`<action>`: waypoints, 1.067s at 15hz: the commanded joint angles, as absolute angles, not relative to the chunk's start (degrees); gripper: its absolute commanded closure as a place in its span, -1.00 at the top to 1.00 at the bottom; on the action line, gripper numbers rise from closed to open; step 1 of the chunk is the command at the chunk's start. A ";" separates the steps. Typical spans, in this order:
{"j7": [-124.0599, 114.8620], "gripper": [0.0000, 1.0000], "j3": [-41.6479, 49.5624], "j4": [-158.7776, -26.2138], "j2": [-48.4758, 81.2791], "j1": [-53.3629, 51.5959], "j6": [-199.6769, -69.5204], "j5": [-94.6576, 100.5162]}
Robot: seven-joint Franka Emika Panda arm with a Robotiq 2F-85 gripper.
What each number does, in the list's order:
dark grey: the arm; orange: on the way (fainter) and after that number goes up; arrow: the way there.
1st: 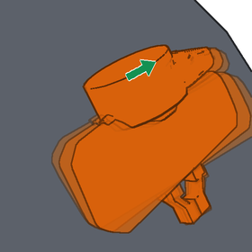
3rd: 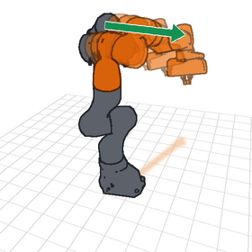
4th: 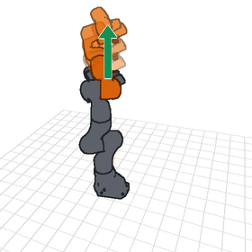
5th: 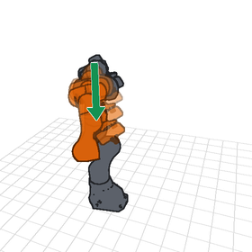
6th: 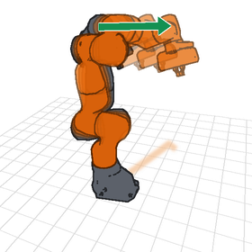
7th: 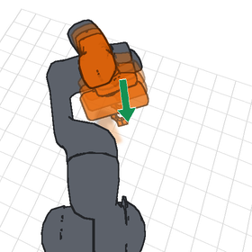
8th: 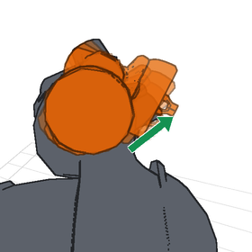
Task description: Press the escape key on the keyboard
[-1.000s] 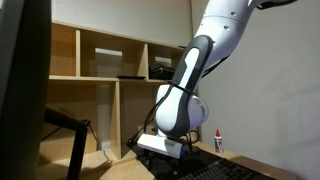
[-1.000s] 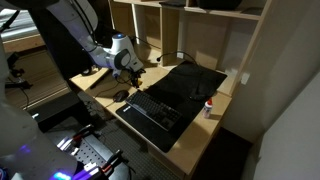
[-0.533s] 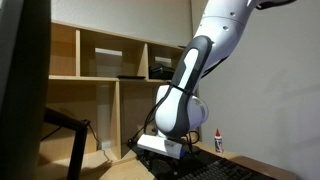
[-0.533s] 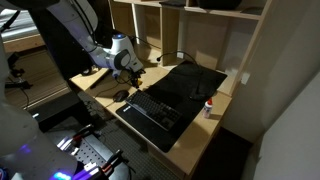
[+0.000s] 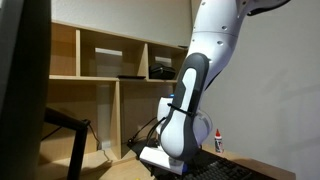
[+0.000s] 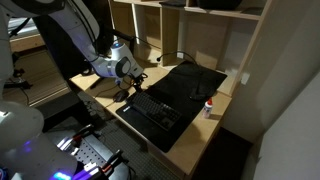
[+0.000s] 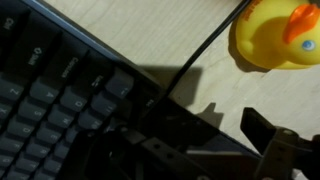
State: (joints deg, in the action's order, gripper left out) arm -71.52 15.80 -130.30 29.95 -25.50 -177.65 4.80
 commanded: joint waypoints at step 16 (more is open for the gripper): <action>-60.72 1.00 34.74 -140.87 6.63 -41.79 -169.44 -2.34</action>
State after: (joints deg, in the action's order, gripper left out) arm -60.95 26.66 -137.60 15.77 -36.54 -177.55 -7.96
